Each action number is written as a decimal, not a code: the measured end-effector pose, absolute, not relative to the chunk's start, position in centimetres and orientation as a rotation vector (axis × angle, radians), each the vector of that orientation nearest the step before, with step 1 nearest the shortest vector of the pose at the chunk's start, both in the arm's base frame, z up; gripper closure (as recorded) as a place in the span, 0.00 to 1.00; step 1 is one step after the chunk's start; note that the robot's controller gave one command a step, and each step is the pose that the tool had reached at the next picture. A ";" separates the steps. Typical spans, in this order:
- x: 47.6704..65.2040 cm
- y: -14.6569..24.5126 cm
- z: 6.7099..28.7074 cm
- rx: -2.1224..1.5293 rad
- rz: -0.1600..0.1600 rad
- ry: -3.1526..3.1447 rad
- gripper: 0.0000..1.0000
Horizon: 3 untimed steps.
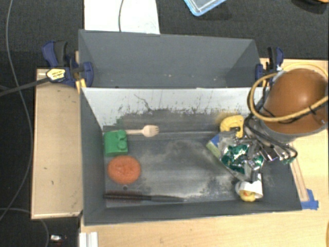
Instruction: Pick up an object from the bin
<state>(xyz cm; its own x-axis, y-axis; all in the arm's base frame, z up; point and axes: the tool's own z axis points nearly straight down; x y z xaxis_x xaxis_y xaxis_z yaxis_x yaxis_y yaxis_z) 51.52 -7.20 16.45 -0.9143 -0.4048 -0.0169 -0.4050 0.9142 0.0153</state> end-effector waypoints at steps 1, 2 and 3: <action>51.6 -7.8 23.8 -0.590 0.031 3.070 0.00; 51.6 -8.2 28.6 -0.693 0.028 3.047 0.00; 52.2 -9.0 28.0 -0.632 0.025 3.054 0.00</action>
Offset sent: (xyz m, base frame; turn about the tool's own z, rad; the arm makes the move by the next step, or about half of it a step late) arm 0.0002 -0.0113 0.1294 -0.0441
